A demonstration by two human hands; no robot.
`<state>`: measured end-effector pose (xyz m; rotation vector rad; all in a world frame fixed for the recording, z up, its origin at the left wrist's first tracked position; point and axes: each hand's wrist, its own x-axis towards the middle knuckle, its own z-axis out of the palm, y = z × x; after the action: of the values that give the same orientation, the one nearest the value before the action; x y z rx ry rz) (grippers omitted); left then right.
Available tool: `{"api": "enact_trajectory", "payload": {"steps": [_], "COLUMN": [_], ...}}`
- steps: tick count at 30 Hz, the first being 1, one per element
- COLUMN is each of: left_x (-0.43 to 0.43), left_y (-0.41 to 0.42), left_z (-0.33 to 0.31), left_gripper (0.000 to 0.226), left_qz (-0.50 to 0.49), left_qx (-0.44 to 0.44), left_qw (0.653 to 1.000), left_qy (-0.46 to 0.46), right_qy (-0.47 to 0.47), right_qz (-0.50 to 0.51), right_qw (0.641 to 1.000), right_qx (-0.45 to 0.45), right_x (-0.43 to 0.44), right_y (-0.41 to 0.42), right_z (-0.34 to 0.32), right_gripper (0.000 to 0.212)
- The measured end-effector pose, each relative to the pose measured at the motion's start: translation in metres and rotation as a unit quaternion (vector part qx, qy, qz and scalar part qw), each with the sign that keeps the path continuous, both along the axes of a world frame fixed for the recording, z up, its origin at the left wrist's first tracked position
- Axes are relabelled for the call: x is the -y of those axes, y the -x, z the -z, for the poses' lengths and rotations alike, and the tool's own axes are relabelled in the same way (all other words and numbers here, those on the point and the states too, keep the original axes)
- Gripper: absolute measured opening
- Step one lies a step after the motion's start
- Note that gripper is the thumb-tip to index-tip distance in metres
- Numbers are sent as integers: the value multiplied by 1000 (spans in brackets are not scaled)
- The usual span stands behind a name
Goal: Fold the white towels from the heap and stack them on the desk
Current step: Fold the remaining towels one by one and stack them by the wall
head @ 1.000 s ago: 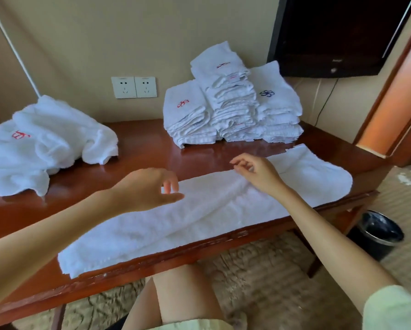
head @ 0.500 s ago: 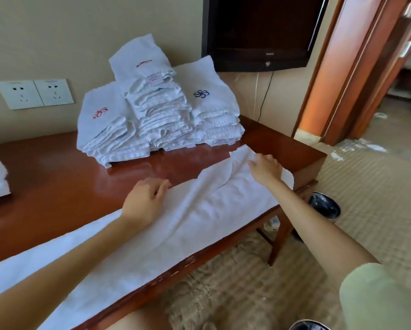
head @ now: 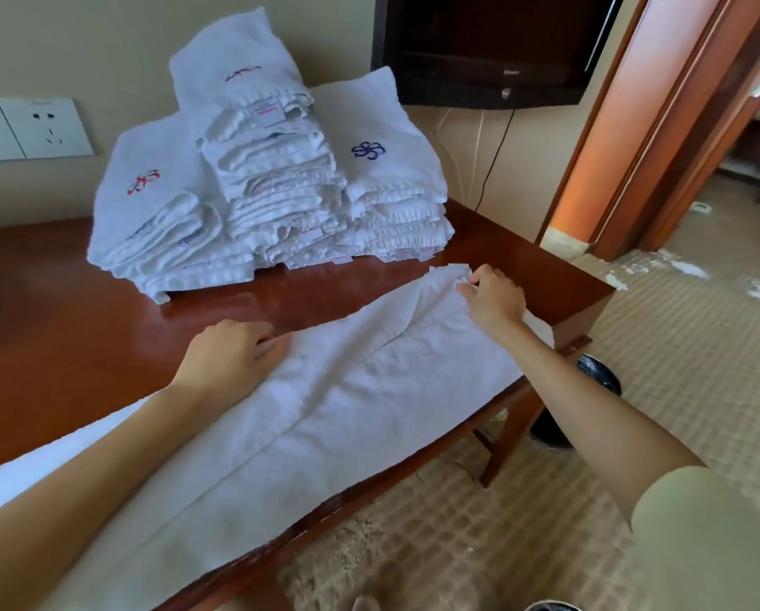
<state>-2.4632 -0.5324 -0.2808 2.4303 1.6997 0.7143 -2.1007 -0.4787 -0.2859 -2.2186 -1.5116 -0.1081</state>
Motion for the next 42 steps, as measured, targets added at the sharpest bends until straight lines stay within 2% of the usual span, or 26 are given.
{"api": "enact_trajectory", "payload": {"steps": [6,10,12,15,18,20,22,24,25,28,32,33,36,39,42], "left_x": [-47,-65,-67,-62,-48,-36,-25,-20,-18,-12,-4,-4,3,14,29], "left_y": [2,5,7,6,-4,-15,-25,-30,-29,-27,-24,-25,-26,-22,-20], "left_z": [-2,-1,1,0,-9,-11,-8,-4,-3,-6,-18,-20,-24,-29,-39], "left_gripper": [48,37,32,37,37,45,60,70,71,66,95,98,92,80,74], "left_qz": [23,32,36,72,124,146,149,139,133,125,130,125,109,143,212], "left_qx": [15,6,-4,10,31,12,-44,-105,-111,-88,-128,-145,-166,-96,-57], "left_qw": [999,999,999,991,981,979,983,982,982,985,983,981,980,985,975], "left_qy": [-17,-18,-41,-116,-149,-139,-103,-77,-72,-76,-24,-16,-14,-26,-22], "right_qy": [-4,-2,-13,-84,-119,-65,11,54,61,33,-39,-50,-92,-131,-126], "right_qz": [10,15,19,30,13,12,18,17,18,30,29,33,53,47,56], "right_qw": [1000,1000,999,995,992,992,994,993,993,993,981,976,954,927,914], "right_qx": [18,28,39,31,-43,-107,-110,-99,-100,-111,-186,-211,-279,-349,-382], "right_x": [-35,-54,-58,-58,-59,-62,-63,-61,-61,-58,-47,-45,-34,-19,0], "right_y": [2,4,5,8,20,28,34,38,39,37,29,26,18,5,-10], "right_z": [-1,-1,-1,-3,-11,-16,-21,-23,-23,-21,-31,-36,-52,-64,-67], "right_gripper": [31,30,28,29,45,64,83,91,85,48,27,25,37,43,38]}}
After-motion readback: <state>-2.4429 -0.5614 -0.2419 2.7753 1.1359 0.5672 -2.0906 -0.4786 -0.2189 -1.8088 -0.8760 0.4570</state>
